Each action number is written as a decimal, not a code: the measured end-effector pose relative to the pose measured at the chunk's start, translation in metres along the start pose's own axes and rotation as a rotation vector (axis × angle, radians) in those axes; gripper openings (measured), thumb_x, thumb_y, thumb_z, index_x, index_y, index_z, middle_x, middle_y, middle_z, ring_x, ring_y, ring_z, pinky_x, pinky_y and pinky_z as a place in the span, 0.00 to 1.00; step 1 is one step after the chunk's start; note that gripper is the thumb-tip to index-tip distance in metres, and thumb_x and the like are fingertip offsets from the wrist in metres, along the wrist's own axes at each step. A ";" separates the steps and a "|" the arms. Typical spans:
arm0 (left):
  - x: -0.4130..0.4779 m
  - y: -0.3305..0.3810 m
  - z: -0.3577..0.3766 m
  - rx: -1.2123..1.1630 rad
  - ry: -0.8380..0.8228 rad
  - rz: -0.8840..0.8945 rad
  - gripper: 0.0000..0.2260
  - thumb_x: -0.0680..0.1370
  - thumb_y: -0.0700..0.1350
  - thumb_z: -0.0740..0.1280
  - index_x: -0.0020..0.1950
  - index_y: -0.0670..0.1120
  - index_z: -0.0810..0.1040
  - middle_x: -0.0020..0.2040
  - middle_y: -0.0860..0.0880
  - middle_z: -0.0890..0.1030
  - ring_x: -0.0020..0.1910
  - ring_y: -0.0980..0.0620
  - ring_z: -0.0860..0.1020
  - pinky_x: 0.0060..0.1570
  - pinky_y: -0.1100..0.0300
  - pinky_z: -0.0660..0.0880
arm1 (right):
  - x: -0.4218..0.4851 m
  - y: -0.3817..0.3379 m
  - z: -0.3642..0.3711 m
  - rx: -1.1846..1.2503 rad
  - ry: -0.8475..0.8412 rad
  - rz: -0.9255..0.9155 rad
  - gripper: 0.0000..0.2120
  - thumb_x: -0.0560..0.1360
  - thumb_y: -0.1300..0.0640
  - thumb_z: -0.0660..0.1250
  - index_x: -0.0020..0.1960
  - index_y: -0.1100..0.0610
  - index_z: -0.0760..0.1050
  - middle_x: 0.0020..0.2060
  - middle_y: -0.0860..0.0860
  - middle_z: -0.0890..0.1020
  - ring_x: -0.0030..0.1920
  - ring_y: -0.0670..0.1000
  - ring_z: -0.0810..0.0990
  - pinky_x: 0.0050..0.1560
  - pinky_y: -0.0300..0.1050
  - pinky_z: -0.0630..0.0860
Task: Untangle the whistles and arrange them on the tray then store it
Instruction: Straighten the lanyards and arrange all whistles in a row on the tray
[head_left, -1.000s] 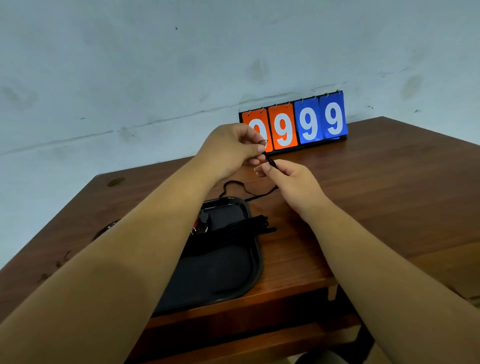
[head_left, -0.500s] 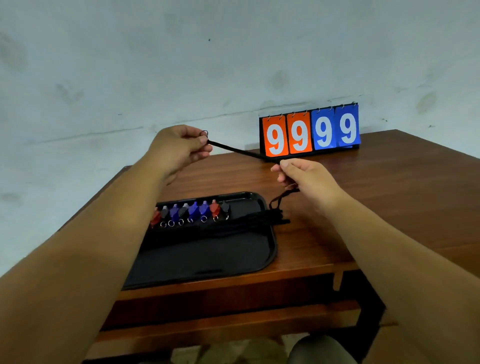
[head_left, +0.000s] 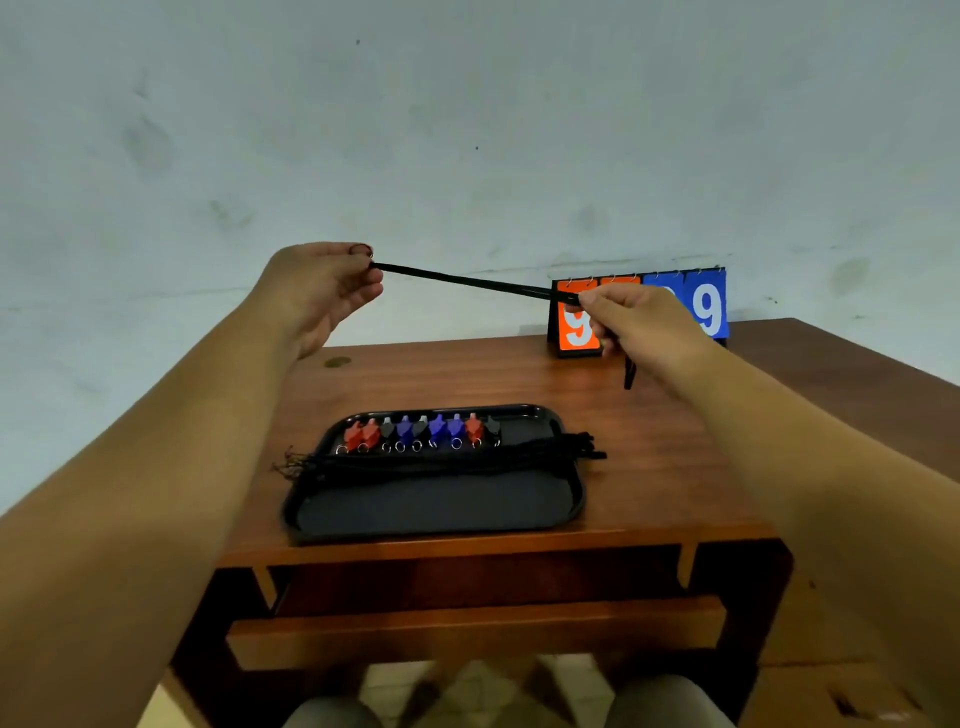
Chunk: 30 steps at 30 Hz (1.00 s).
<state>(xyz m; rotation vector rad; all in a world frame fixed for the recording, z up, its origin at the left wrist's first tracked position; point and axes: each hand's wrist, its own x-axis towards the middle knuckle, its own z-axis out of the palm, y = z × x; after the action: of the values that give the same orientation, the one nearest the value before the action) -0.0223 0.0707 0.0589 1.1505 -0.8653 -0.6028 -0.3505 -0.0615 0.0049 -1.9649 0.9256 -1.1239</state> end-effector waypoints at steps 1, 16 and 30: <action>-0.004 0.003 -0.006 -0.018 0.014 0.003 0.04 0.83 0.33 0.69 0.56 0.36 0.82 0.48 0.42 0.83 0.46 0.48 0.86 0.53 0.56 0.84 | -0.002 -0.003 0.001 -0.010 0.004 -0.005 0.11 0.87 0.47 0.65 0.54 0.48 0.85 0.36 0.49 0.80 0.32 0.42 0.77 0.36 0.29 0.76; -0.032 -0.062 -0.092 0.137 0.117 -0.153 0.06 0.80 0.37 0.74 0.57 0.43 0.84 0.48 0.46 0.86 0.47 0.50 0.85 0.48 0.54 0.82 | -0.020 0.029 0.022 -0.292 -0.040 0.028 0.12 0.84 0.44 0.68 0.51 0.50 0.83 0.42 0.47 0.84 0.42 0.46 0.79 0.51 0.46 0.77; -0.062 -0.139 -0.130 0.420 0.170 -0.100 0.05 0.76 0.45 0.78 0.51 0.52 0.88 0.47 0.52 0.87 0.50 0.48 0.82 0.53 0.49 0.77 | -0.046 0.092 0.051 -0.252 -0.023 0.142 0.06 0.81 0.44 0.72 0.52 0.45 0.83 0.49 0.42 0.85 0.52 0.44 0.82 0.48 0.40 0.75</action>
<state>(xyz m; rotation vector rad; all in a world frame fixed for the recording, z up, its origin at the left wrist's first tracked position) 0.0552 0.1447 -0.1108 1.6084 -0.8115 -0.4044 -0.3448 -0.0596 -0.1096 -2.0675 1.2233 -0.9397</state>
